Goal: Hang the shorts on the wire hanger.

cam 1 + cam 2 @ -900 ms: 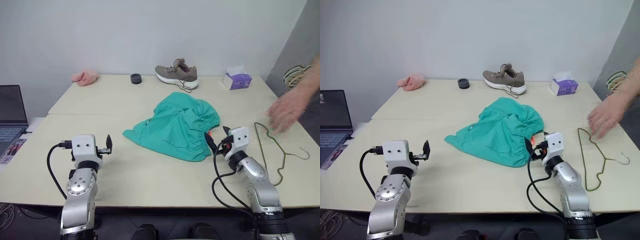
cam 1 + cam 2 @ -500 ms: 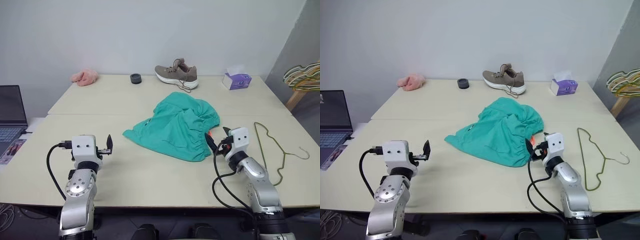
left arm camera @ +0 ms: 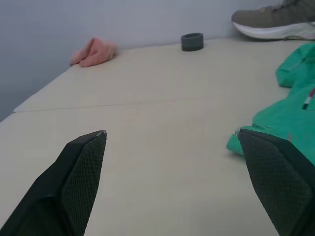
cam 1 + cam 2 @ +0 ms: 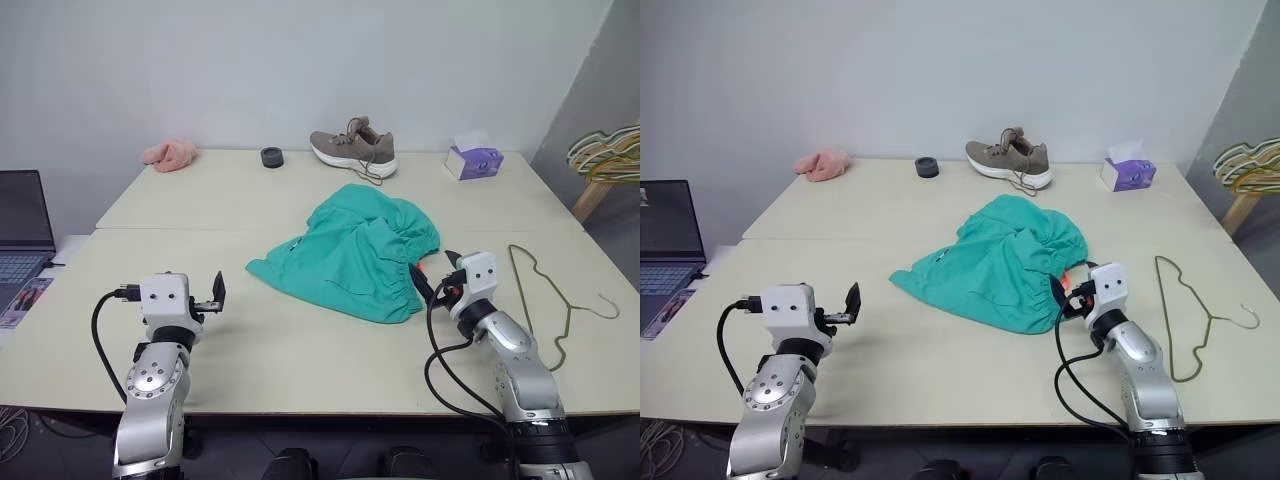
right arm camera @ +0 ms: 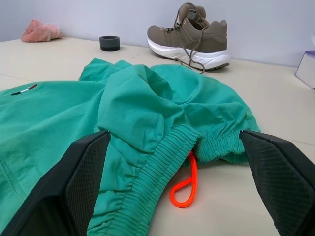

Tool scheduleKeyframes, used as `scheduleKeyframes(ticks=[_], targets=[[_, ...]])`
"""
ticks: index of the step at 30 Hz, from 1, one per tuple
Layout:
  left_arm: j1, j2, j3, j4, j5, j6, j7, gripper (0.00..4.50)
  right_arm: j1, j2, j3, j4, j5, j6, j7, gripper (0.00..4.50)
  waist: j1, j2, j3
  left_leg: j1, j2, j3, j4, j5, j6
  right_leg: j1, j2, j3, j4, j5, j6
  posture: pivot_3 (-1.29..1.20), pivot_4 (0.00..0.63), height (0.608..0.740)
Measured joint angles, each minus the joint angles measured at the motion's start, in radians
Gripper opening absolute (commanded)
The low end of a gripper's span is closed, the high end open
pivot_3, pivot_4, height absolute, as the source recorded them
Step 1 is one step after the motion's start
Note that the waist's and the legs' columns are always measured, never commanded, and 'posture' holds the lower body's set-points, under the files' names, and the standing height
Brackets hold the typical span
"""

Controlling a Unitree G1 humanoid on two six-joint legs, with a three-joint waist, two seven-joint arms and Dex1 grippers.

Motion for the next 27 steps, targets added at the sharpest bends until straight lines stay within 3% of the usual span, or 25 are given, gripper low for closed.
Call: scheduleKeyframes(ticks=[6, 12, 17, 27], targets=[[0.028, 0.059, -0.01, -0.002, -0.035, -0.03, -0.118, 4.5, 0.002, -0.053, 0.032, -0.018, 0.014, -0.001, 0.094, 4.47, -0.002, 0.0, 0.0, 0.0, 0.0, 0.0, 0.0, 0.0, 0.0, 0.0, 0.0, 0.0, 0.0, 0.0, 0.0, 0.01, 0.0, 0.74], [0.05, 0.221, -0.063, -0.003, -0.124, -0.007, -0.371, 4.5, 0.008, -0.258, 0.158, -0.154, 0.043, 0.002, 0.384, 4.47, -0.006, 0.0, 0.0, 0.0, 0.001, 0.0, 0.0, 0.0, 0.0, 0.0, 0.001, 0.0, -0.001, -0.002, 0.003, -0.02, 0.0, 0.74], [0.057, 0.345, -0.079, 0.0, -0.157, 0.013, -0.532, 4.5, 0.006, -0.424, 0.286, -0.151, -0.085, -0.069, 0.523, 4.47, -0.008, 0.0, 0.0, 0.0, 0.002, 0.001, 0.0, 0.0, 0.0, 0.0, 0.0, 0.0, -0.001, -0.003, 0.003, -0.04, 0.0, 0.74], [-0.003, 0.379, -0.086, 0.032, -0.152, 0.012, -0.599, 4.5, -0.171, -0.347, 0.424, 0.082, -0.35, -0.176, 0.447, 4.47, -0.029, 0.0, 0.0, 0.001, 0.002, 0.001, 0.0, 0.0, 0.0, 0.0, 0.0, 0.001, -0.001, 0.001, -0.002, -0.04, 0.0, 0.74]])
